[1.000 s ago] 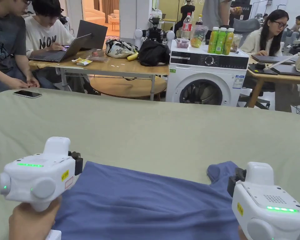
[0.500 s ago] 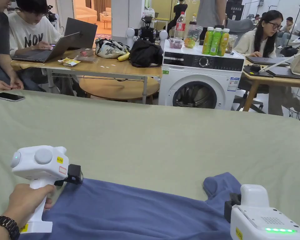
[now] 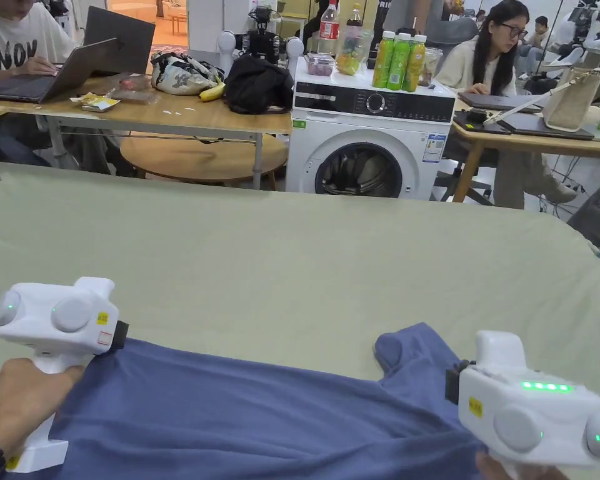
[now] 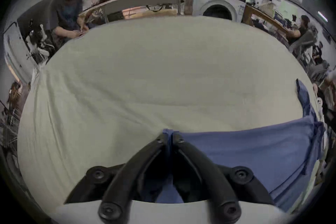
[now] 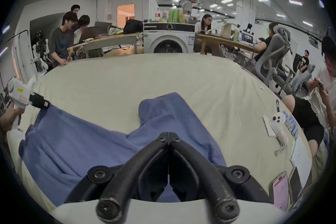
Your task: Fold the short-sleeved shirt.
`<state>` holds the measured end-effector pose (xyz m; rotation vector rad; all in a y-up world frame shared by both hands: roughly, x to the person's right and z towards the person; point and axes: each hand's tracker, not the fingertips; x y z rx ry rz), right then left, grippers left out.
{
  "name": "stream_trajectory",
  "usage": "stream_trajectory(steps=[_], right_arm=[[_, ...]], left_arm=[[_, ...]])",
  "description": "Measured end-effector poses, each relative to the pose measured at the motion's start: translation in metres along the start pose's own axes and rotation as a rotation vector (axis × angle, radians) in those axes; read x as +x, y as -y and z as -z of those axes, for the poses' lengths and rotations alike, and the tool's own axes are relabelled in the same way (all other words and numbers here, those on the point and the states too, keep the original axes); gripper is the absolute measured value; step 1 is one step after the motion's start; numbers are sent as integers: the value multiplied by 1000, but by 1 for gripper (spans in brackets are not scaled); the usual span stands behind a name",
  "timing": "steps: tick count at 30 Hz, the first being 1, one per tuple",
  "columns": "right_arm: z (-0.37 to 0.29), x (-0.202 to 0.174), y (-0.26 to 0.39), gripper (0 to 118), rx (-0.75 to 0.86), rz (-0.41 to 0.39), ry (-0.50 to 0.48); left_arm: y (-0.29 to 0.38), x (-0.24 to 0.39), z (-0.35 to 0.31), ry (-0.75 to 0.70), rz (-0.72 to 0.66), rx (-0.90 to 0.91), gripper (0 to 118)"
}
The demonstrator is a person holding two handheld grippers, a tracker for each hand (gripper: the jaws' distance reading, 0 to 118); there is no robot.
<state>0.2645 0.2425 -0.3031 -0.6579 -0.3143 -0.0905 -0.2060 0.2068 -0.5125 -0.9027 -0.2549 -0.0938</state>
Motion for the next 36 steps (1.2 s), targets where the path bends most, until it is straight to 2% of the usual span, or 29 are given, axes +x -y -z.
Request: stream_trajectory(steps=[2,3,5,6,11,14,16,19,21,23,24,25,28,36], right_arm=[[18,10,-21,0,-44,13,1],[30,16,-32,7,-91,28,-9],[54,26,-47,48,-186,42,-27],[68,30,-54,59,-225,47,-33],[127,40,-57,59,-371,-3,-15],[149,42,-48,59,-447,15,-34],[154,43,-44,59,-439,14,-38],[151,39,-45,58,-419,13,-31],[145,36,-44,53,-391,-36,-19],[142,39,-44,30,-375,-57,-11],[138,42,-43,9,-372,-43,-32],[136,47,-45,0,-365,-24,-37],[110,52,-47,0,-298,15,-55],[10,52,-44,0,-162,0,-81]], left_arm=[[0,-6,-13,7,-13,24,0],[3,-6,-20,20,-21,43,0],[6,-9,-30,32,-29,57,0],[7,-11,-34,33,-35,71,0],[16,-15,-47,31,-26,98,0],[20,-18,-46,32,-30,92,0],[24,-19,-46,29,-27,88,0],[26,-21,-44,25,-30,82,0],[27,-21,-43,29,-40,83,0],[27,-21,-43,31,-49,85,0],[27,-23,-43,40,-56,84,0],[28,-22,-45,42,-60,85,0],[30,-24,-52,46,-63,92,0],[55,-32,-97,81,-96,140,0]])
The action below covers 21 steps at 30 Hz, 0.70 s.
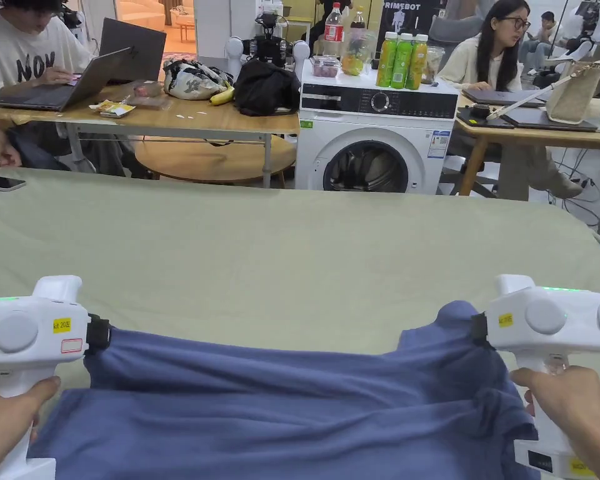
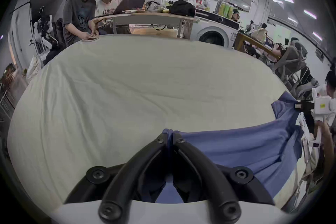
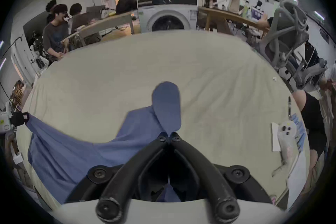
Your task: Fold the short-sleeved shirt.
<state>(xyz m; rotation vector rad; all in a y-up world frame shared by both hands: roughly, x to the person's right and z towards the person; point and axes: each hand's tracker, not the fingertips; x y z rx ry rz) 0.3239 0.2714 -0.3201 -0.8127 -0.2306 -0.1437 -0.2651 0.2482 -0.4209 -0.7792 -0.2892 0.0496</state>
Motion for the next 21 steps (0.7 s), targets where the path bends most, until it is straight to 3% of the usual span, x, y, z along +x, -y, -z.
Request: stream_trajectory(steps=[13,21], right_arm=[[-117,2,70,0,34,-33,11],[-116,11,127,0,-89,-79,30]], left_arm=[[50,-8,-88,56,-9,33,0],[102,-23,-90,76,-26,-135,0]])
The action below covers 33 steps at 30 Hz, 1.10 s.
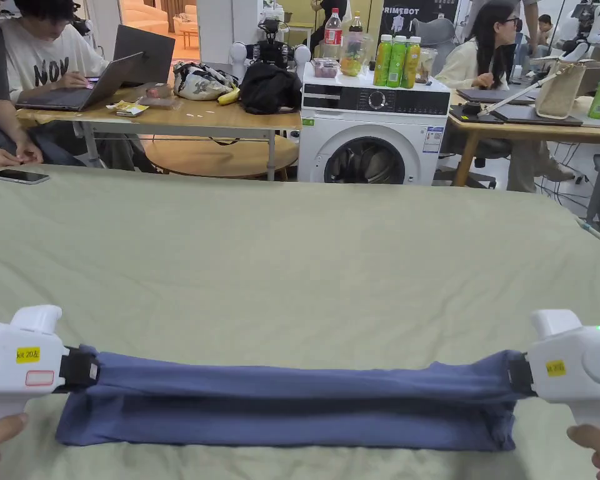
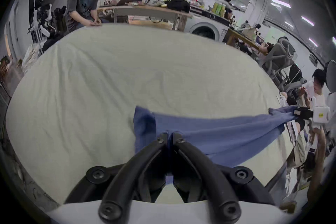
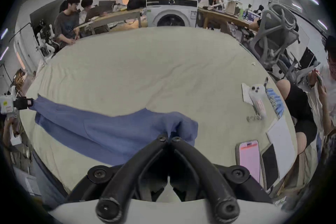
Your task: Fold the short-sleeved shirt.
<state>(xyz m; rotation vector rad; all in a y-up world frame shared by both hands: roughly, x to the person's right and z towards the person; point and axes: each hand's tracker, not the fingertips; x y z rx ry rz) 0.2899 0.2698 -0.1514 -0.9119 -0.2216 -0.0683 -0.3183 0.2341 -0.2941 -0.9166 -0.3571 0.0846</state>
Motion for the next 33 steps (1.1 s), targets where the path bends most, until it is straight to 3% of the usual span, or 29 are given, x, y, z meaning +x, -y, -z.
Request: stream_trajectory(steps=[8,14,15,16,19,26,33], right_arm=[[47,-2,29,0,-145,-30,35],[66,0,36,0,-162,6,38],[63,-1,35,1,-155,7,44],[58,-3,33,9,-150,4,61],[42,-4,22,55,-84,-5,120],[8,-33,-1,56,149,10,176],[4,-76,-4,56,428,87,111]], left_arm=[[35,-1,34,-48,18,-142,0],[38,4,37,-60,5,-134,0],[35,5,35,-65,3,-133,1],[33,7,32,-65,2,-135,11],[23,16,19,-96,1,-79,41],[2,50,4,-76,91,212,44],[-6,80,5,-97,120,456,44]])
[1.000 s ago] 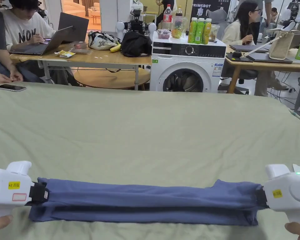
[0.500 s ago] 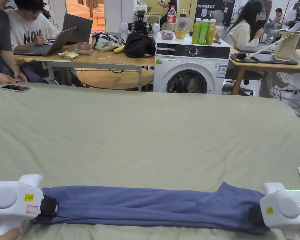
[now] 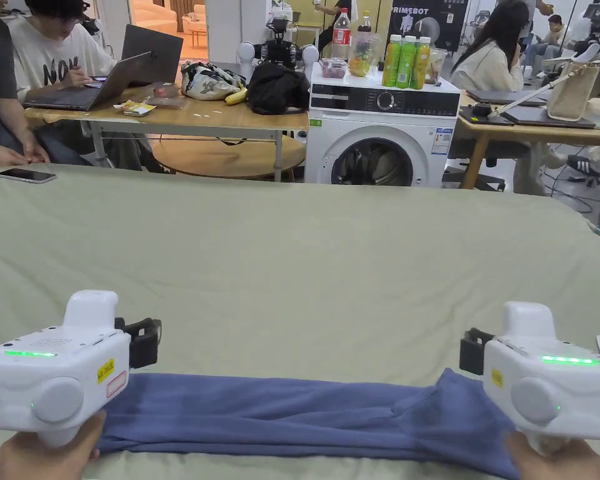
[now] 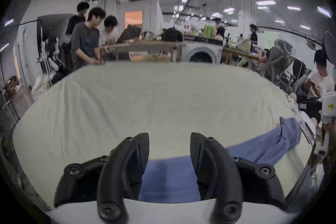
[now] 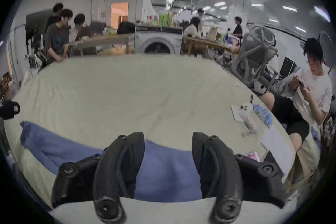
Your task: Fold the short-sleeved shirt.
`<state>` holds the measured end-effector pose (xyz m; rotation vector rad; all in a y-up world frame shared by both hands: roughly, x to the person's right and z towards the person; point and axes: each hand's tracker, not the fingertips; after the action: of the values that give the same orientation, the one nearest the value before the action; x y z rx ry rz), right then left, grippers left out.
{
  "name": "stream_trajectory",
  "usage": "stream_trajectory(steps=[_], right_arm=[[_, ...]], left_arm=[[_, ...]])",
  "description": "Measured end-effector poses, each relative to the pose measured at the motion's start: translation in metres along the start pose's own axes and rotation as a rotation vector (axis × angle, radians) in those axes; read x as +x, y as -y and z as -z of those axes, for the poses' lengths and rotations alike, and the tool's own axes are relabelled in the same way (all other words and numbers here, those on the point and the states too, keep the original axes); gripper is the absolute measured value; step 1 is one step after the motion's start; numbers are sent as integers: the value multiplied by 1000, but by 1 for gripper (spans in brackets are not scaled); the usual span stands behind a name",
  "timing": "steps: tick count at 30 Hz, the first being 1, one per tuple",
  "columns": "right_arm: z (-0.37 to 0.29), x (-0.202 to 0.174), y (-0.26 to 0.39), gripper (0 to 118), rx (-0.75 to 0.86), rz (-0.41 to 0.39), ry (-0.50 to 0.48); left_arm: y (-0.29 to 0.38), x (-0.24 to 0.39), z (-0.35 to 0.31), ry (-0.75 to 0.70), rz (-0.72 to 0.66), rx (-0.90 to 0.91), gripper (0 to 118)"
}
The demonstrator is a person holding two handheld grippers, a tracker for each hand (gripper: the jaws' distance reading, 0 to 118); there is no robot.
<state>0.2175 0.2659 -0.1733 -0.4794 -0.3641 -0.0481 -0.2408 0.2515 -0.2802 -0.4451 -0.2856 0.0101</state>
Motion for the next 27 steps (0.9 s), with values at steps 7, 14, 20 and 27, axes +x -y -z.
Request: stream_trajectory(steps=[7,14,20,27], right_arm=[[-18,-47,1,23,295,17,-54],[-20,-85,-2,0,365,38,-48],[-18,-99,-6,0,372,2,-77],[-12,-127,-9,0,360,-43,-129]], left_arm=[[-7,21,-8,-63,31,179,13],[-13,26,-15,-88,63,240,0],[-16,-6,-21,-68,51,139,0],[5,-88,-13,49,-154,-219,0]])
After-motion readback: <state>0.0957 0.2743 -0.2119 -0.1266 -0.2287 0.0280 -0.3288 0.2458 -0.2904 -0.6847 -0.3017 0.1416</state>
